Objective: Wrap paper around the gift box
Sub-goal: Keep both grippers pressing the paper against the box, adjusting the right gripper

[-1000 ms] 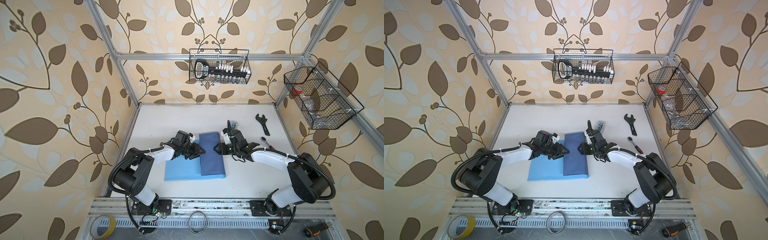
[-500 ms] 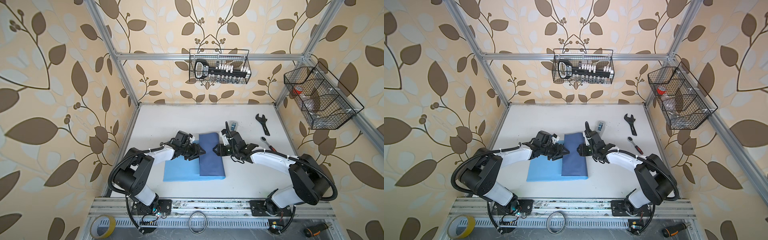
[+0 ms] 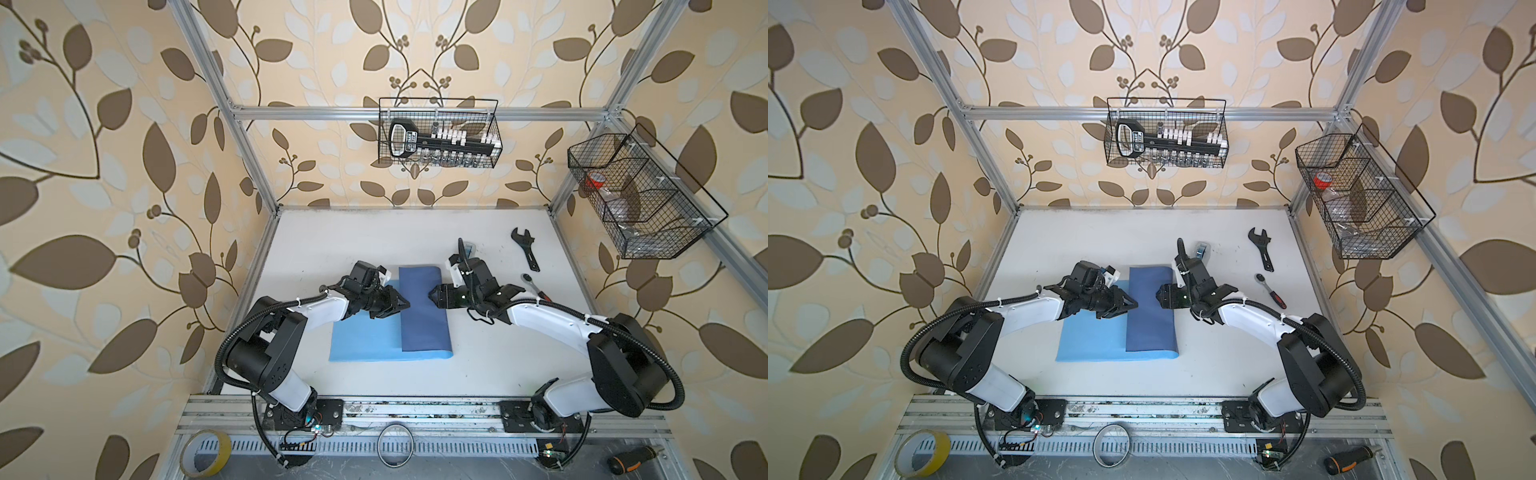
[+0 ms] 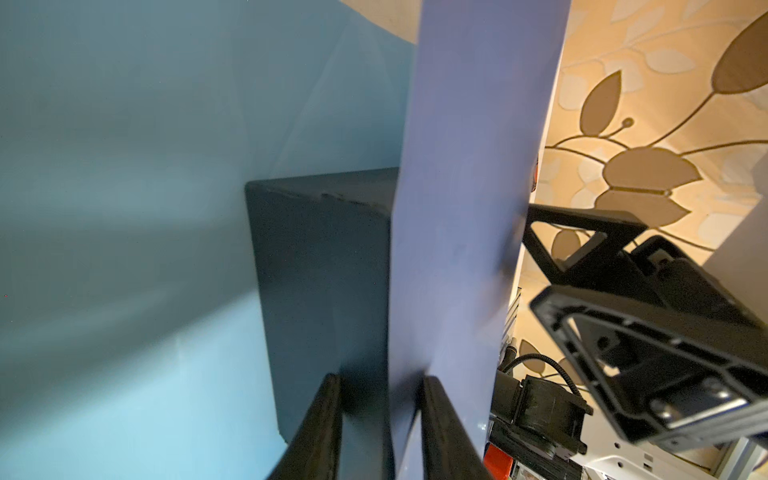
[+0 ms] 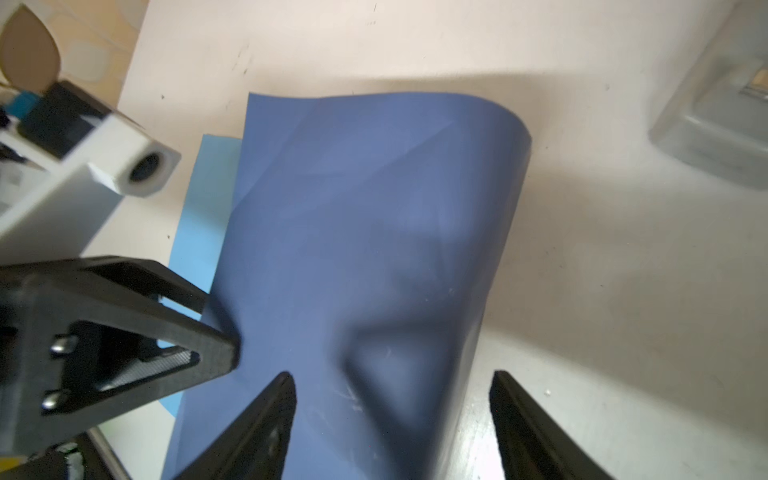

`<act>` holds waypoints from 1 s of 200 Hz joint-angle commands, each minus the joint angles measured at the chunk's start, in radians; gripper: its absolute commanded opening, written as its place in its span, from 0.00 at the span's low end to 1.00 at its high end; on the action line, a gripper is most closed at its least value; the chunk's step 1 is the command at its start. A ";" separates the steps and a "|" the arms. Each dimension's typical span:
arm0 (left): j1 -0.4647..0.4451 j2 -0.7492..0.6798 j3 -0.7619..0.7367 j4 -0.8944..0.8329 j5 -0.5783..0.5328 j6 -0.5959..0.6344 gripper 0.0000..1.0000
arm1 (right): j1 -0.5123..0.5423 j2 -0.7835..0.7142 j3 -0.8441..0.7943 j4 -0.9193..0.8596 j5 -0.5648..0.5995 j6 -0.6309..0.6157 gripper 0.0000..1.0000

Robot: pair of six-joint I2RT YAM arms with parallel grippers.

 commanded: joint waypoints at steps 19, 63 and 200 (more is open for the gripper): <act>-0.014 0.010 -0.025 -0.004 0.005 0.008 0.23 | -0.055 -0.011 -0.026 0.002 -0.142 -0.033 0.85; -0.026 0.027 -0.032 0.038 0.021 -0.022 0.19 | -0.062 0.021 -0.051 0.035 -0.202 -0.026 0.88; -0.031 0.086 0.008 0.020 0.039 0.009 0.16 | -0.103 0.010 -0.073 0.017 -0.210 -0.045 0.91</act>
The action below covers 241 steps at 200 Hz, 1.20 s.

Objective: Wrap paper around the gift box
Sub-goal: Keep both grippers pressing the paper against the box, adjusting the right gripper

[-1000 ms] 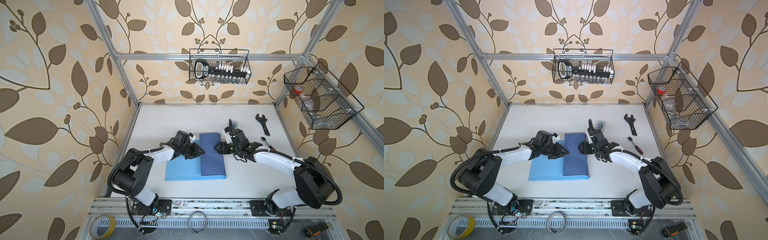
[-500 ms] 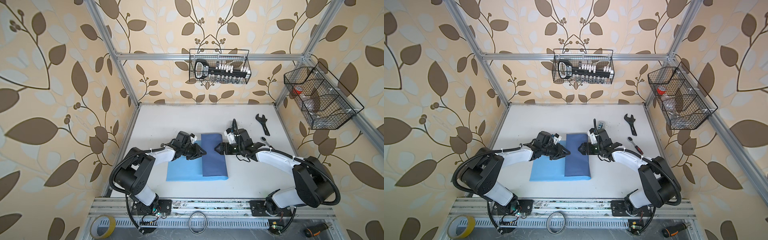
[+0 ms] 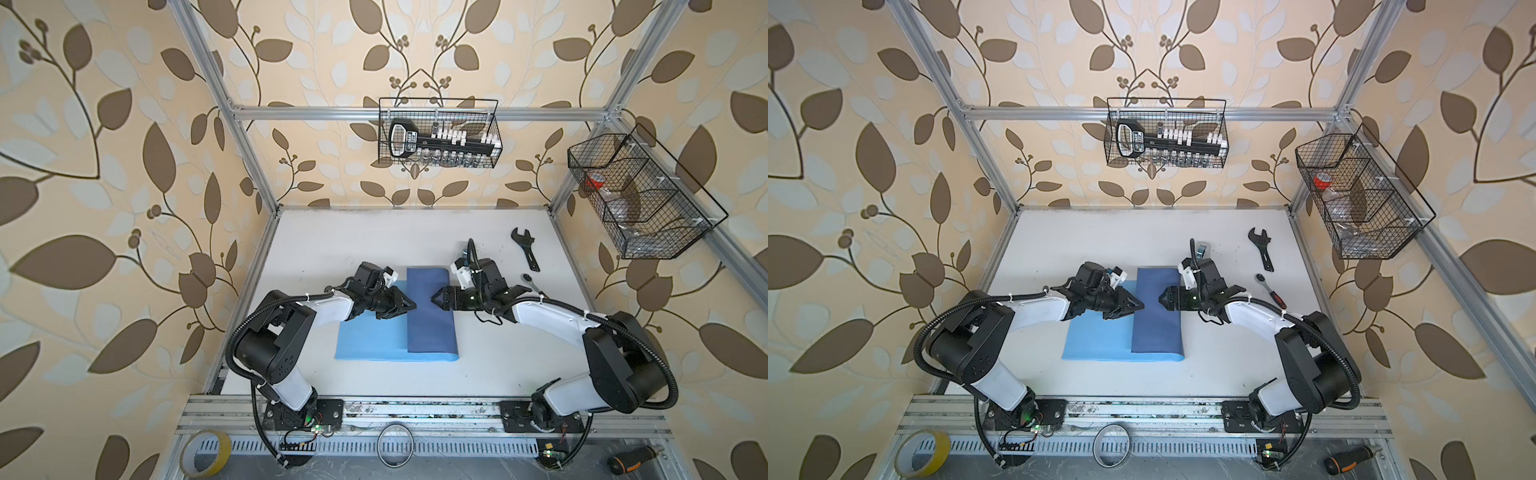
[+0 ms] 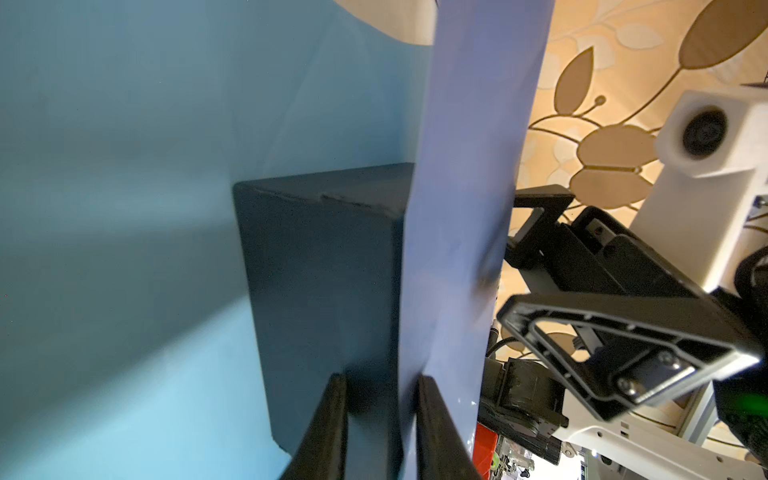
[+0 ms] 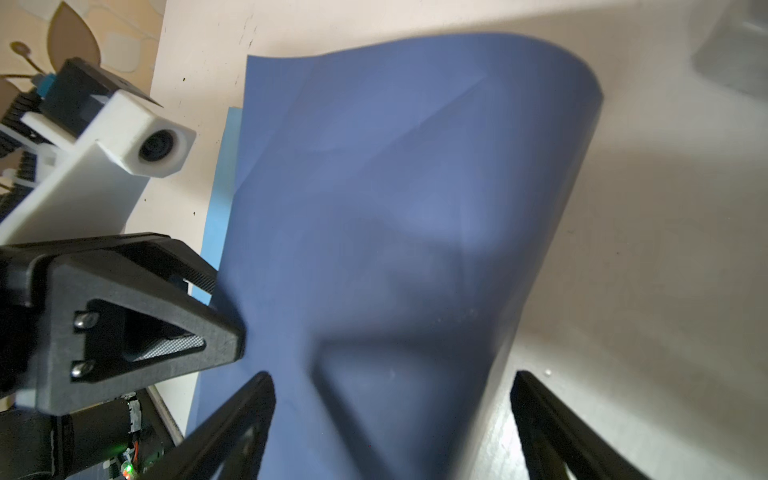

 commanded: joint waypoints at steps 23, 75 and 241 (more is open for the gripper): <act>-0.004 0.018 0.010 -0.088 -0.026 0.037 0.16 | -0.011 -0.007 -0.015 -0.008 -0.034 -0.025 0.90; -0.004 0.021 0.004 -0.076 -0.018 0.028 0.15 | -0.004 0.027 -0.015 0.020 -0.056 -0.016 0.89; 0.001 0.034 0.017 -0.079 -0.033 0.038 0.29 | -0.055 0.132 -0.028 0.017 -0.154 -0.073 0.92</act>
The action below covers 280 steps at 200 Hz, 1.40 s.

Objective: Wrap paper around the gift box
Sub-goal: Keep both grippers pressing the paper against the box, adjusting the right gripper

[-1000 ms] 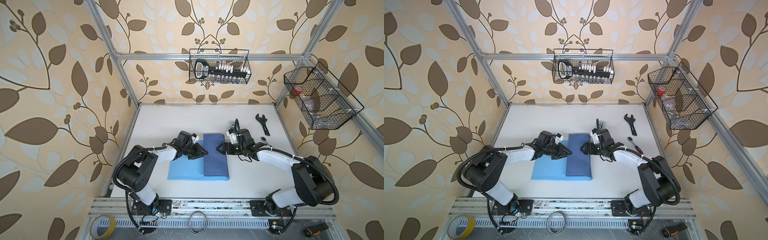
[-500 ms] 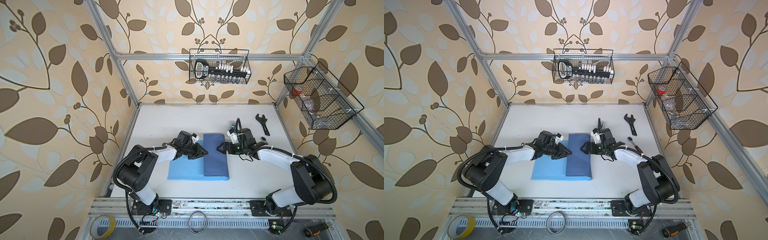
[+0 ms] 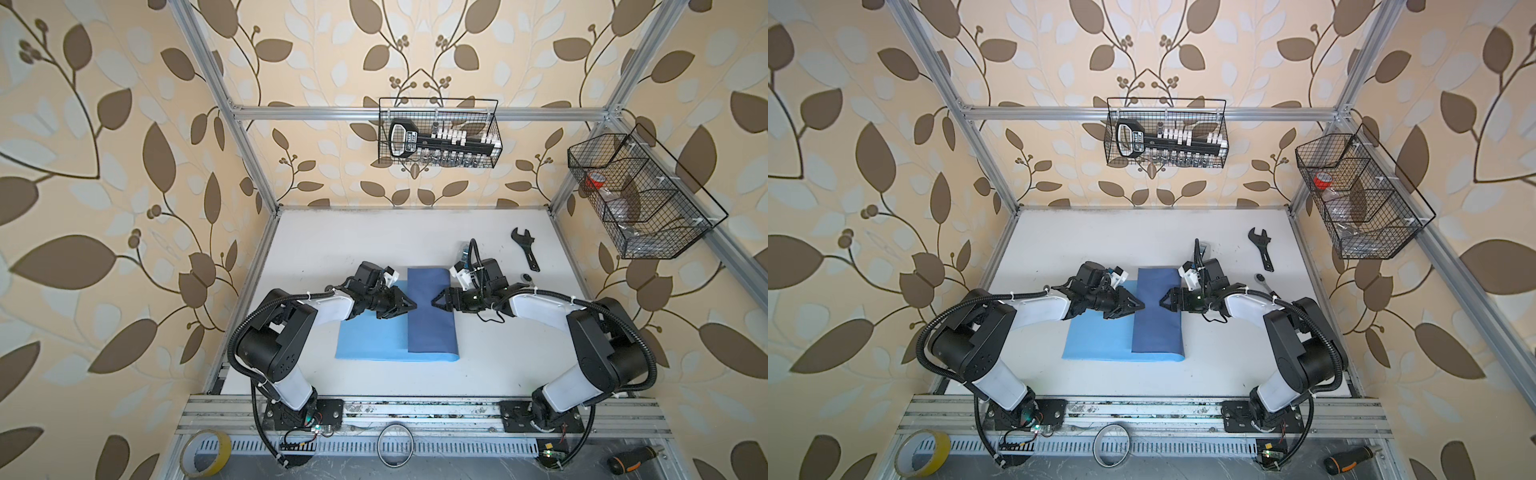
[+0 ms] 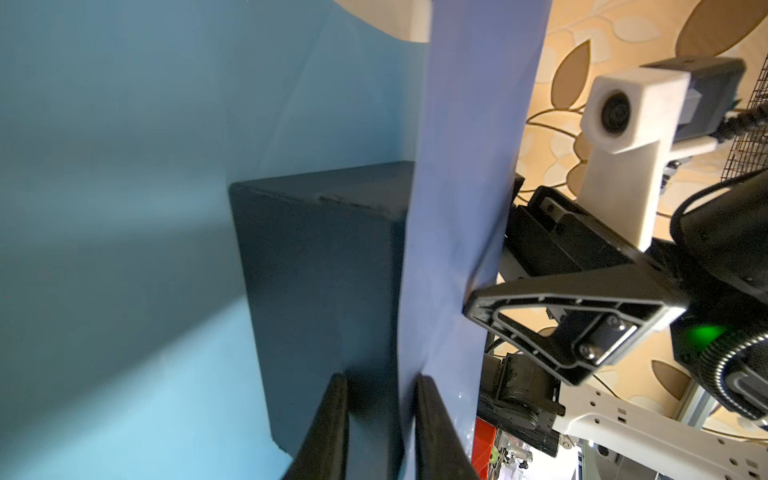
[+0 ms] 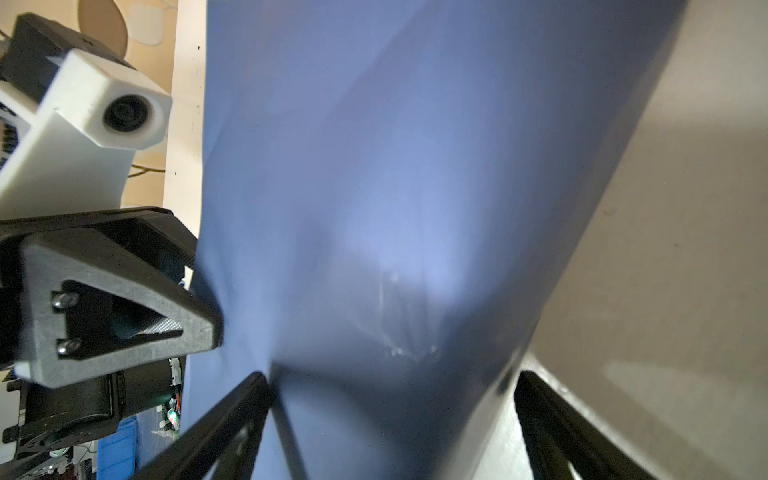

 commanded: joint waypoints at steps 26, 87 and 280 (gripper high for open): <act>0.000 -0.013 0.033 -0.108 -0.067 0.027 0.46 | 0.025 0.024 -0.051 0.002 0.056 -0.014 0.92; -0.003 0.015 0.102 -0.134 -0.069 0.027 0.62 | 0.038 0.021 -0.064 0.018 0.072 -0.006 0.90; -0.010 0.068 0.045 -0.142 -0.094 0.075 0.31 | -0.078 -0.036 -0.054 -0.035 -0.017 -0.043 0.89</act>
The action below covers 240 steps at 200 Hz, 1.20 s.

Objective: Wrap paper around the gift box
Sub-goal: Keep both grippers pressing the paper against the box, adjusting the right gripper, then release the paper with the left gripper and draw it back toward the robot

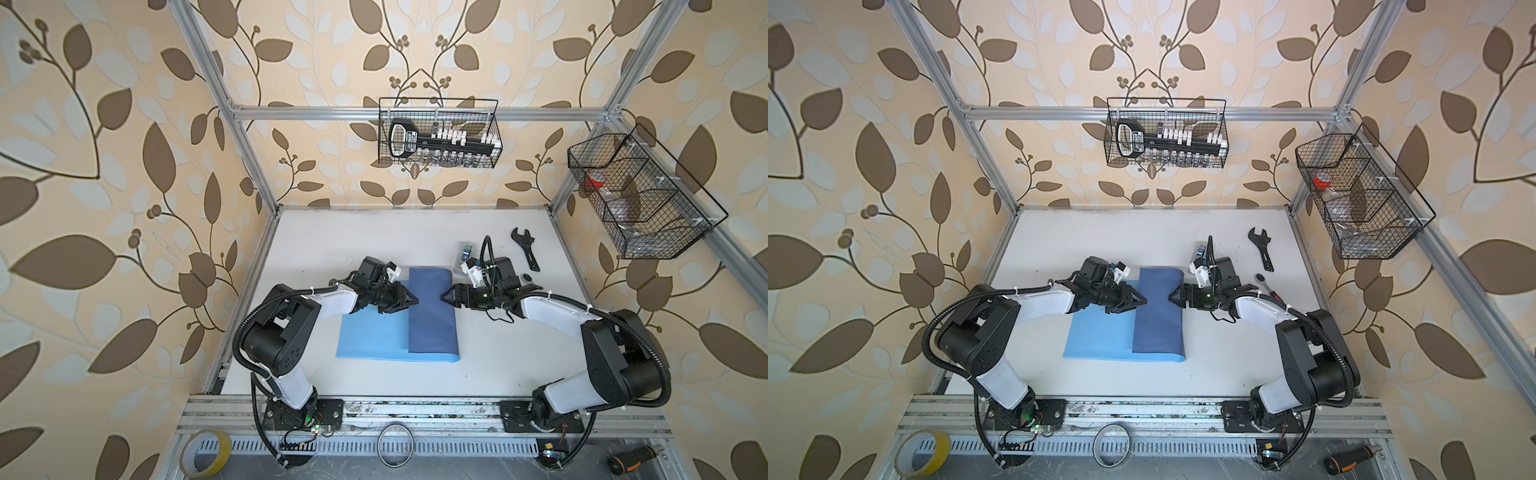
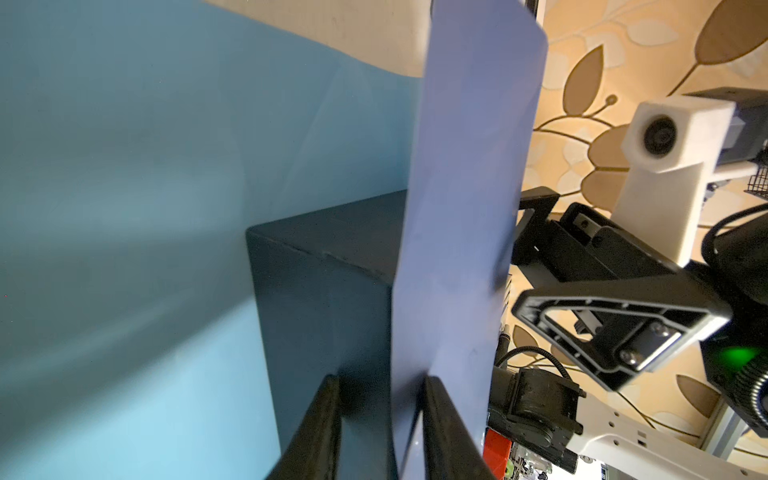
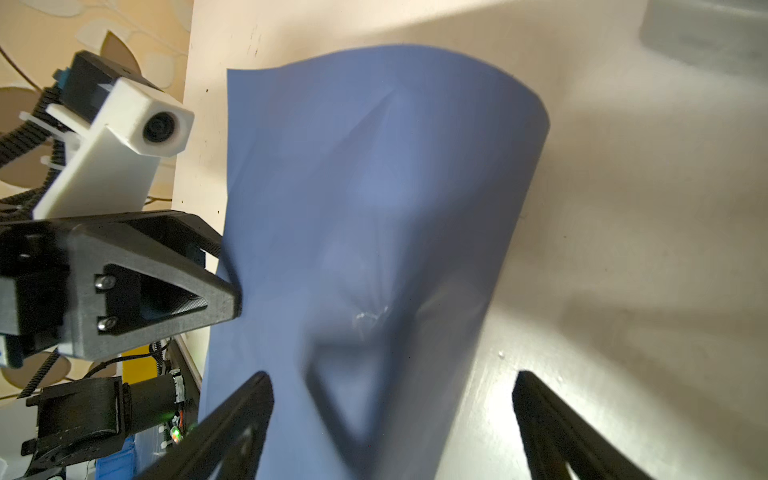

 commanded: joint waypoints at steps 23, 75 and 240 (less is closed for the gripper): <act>-0.009 0.019 -0.037 -0.080 -0.067 0.025 0.32 | 0.000 0.052 -0.042 0.005 0.008 -0.036 0.88; 0.005 -0.058 -0.001 -0.142 -0.125 0.032 0.62 | 0.000 0.043 -0.080 0.021 0.042 -0.035 0.86; 0.320 -0.368 -0.217 -0.421 -0.474 0.103 0.84 | -0.001 0.001 -0.130 0.083 0.055 -0.007 0.84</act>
